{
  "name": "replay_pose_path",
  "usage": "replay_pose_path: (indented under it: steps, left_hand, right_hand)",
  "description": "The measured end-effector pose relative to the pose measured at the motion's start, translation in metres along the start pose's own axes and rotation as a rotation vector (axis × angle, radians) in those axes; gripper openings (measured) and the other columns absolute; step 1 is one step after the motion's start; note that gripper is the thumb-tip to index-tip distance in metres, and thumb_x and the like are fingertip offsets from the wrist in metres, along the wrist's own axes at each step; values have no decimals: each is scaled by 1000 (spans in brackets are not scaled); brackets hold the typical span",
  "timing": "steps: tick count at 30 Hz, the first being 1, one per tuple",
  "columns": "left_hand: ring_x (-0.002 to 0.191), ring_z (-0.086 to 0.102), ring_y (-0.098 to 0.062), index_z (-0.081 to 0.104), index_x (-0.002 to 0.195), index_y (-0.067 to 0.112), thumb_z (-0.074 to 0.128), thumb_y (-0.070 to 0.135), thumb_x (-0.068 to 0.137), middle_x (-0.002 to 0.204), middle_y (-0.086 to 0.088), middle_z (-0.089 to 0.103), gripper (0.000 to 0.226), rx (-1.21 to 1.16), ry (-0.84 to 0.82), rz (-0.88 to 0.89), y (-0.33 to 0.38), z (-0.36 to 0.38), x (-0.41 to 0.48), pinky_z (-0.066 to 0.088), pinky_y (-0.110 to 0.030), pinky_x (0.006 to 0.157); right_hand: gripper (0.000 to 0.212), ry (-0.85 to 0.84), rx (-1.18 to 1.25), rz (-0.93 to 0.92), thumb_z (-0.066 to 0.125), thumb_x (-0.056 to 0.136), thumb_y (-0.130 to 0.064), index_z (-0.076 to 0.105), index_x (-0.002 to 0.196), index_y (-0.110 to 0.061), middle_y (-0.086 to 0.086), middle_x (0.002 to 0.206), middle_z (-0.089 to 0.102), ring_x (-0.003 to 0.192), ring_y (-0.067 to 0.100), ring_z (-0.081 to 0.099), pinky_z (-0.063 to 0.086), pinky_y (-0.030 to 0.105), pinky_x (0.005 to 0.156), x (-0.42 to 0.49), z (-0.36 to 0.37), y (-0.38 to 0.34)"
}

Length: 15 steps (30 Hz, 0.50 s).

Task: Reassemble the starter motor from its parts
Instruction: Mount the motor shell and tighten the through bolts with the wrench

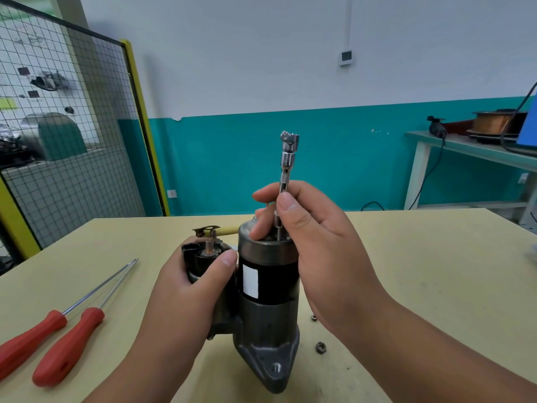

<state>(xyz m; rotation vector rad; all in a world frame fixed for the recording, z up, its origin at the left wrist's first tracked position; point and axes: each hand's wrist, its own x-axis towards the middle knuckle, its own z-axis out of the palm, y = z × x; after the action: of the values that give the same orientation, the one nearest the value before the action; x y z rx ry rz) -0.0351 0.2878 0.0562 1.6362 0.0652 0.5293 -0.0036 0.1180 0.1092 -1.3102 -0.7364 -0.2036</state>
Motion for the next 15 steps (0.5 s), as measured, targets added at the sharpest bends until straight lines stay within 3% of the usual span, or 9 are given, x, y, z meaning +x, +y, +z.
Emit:
replay_pose_path:
  steps: [3, 8, 10, 13, 15]
  left_hand:
    - [79, 77, -24, 77, 99, 43, 71, 69, 61, 87, 5, 79, 47, -7, 0, -5, 1, 1, 0, 55, -32, 44]
    - [81, 76, -27, 74, 101, 46, 69, 73, 62, 86, 8, 78, 48, 25, 4, 5, -1, 0, 1, 49, -28, 47]
    - [87, 78, -30, 74, 102, 47, 69, 74, 61, 89, 8, 79, 49, 22, 6, -1, -1, 0, 1, 54, -36, 52]
    - [94, 78, -32, 75, 105, 46, 71, 72, 61, 95, 6, 80, 51, 11, 6, -6, -1, 0, 1, 65, -60, 69]
    - [94, 78, -29, 75, 104, 46, 71, 72, 61, 94, 6, 80, 50, 14, 10, 5, -1, 0, 1, 65, -60, 74]
  right_hand:
    - [29, -2, 57, 9, 43, 104, -36, 72, 101, -32, 1, 84, 74, 88, 10, 71, 53, 15, 83, -1, -1, 0]
    - [26, 5, 19, -6, 46, 104, -35, 70, 97, -30, -1, 83, 73, 87, 10, 69, 53, 16, 85, 0, 0, 0]
    - [23, 1, -11, -13, 47, 103, -38, 68, 97, -32, -2, 84, 73, 88, 9, 69, 51, 14, 86, 0, 0, -1]
    - [19, -1, -18, -23, 50, 102, -38, 67, 96, -32, -4, 83, 73, 88, 8, 69, 51, 12, 85, -1, 1, -1]
    - [18, 1, -5, -29, 51, 102, -36, 67, 97, -31, -3, 82, 73, 87, 8, 69, 51, 12, 85, -1, 1, -1]
